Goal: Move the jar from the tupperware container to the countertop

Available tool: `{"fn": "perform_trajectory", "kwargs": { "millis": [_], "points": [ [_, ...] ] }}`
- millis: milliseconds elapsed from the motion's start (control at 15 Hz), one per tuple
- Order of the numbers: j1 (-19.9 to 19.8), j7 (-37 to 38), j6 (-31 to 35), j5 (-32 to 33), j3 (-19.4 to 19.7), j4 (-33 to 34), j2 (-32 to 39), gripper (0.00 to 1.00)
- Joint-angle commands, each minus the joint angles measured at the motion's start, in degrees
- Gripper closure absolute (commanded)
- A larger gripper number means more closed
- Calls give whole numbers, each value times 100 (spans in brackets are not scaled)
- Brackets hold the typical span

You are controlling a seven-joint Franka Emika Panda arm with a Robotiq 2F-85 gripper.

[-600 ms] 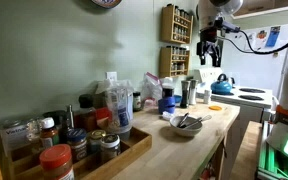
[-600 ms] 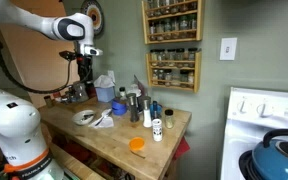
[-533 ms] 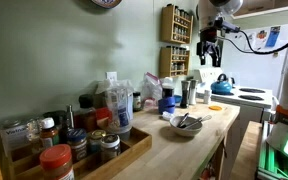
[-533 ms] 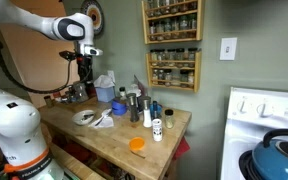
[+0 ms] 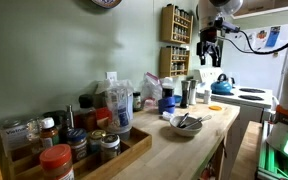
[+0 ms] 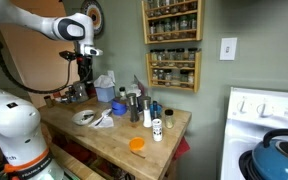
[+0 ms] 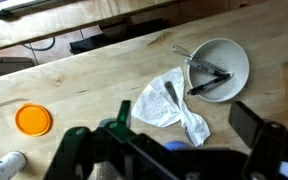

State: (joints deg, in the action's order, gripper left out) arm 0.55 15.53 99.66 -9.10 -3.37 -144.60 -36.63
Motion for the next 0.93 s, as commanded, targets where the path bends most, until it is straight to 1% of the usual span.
{"fn": "perform_trajectory", "kwargs": {
  "millis": [0,133,200,333,533,600,667,733,867],
  "points": [
    [-60,-28,-15,-24,-48,10,1,0],
    [262,14,224,-325,-342,70,118,0],
    [478,101,488,-567,-601,105,157,0],
    [812,85,1115,-904,-1000,227,251,0],
    [1359,132,2078,-1308,-1613,621,788,0],
    [1548,-36,2130,-1408,-1654,794,1013,0],
    [1377,126,1956,-1162,-1503,461,515,0],
    [1530,128,2058,-1219,-1612,583,672,0],
    [1615,122,2073,-1239,-1662,744,896,0]
  ]
}}
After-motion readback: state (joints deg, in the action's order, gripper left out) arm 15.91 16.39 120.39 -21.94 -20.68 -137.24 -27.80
